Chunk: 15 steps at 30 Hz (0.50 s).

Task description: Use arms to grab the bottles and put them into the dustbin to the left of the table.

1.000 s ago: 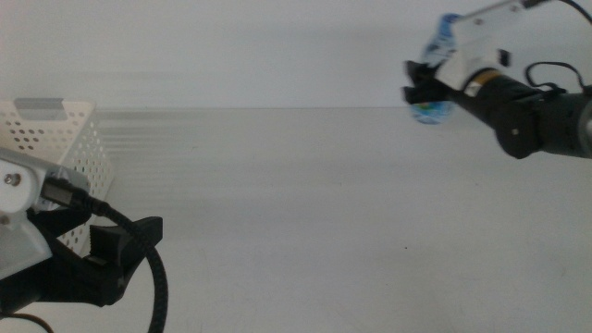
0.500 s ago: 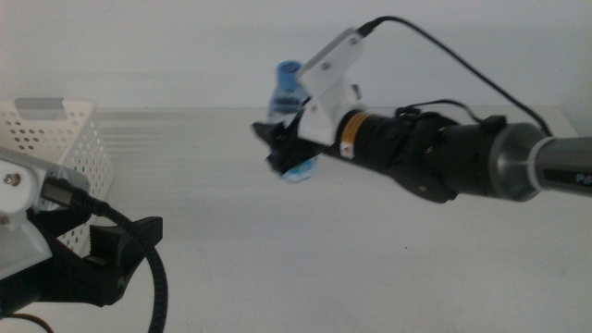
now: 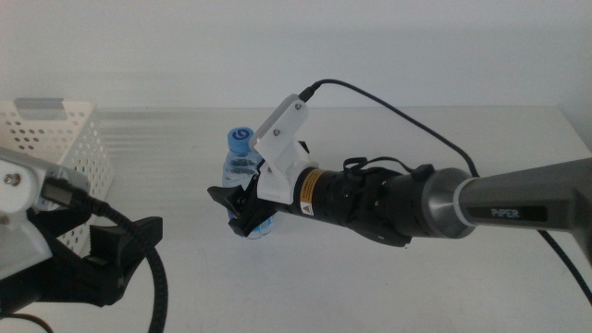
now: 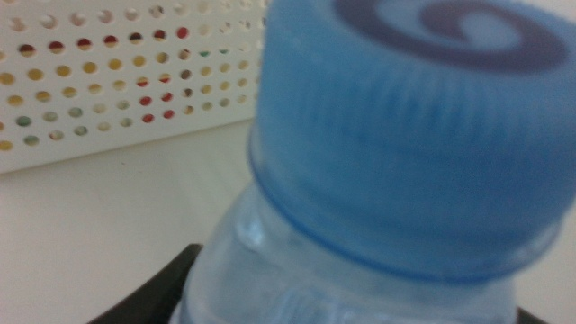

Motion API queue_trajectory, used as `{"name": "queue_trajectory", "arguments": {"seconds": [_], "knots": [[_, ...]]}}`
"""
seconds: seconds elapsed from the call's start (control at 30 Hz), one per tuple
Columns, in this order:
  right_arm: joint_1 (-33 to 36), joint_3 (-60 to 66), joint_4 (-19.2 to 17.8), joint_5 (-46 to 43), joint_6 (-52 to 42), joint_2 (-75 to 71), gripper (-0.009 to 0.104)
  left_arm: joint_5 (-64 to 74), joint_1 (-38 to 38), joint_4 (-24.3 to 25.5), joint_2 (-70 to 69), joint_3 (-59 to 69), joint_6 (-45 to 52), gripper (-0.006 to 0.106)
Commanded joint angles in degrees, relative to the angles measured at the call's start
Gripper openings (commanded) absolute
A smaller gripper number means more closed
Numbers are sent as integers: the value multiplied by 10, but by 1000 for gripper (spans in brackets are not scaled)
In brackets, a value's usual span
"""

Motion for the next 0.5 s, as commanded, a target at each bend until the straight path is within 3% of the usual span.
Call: {"name": "queue_trajectory", "arguments": {"seconds": [0.0,0.3,0.47], "knots": [[1,-18,7,-89,-3,-32,0,-42,-4,-3,-2,-16,-8,90],[1,-18,-24,-94,-5,-5,1,-42,-4,-3,-2,-16,-8,90],[1,-18,-32,-95,-5,-3,15,-42,-4,-3,-2,-16,-8,90]]}}
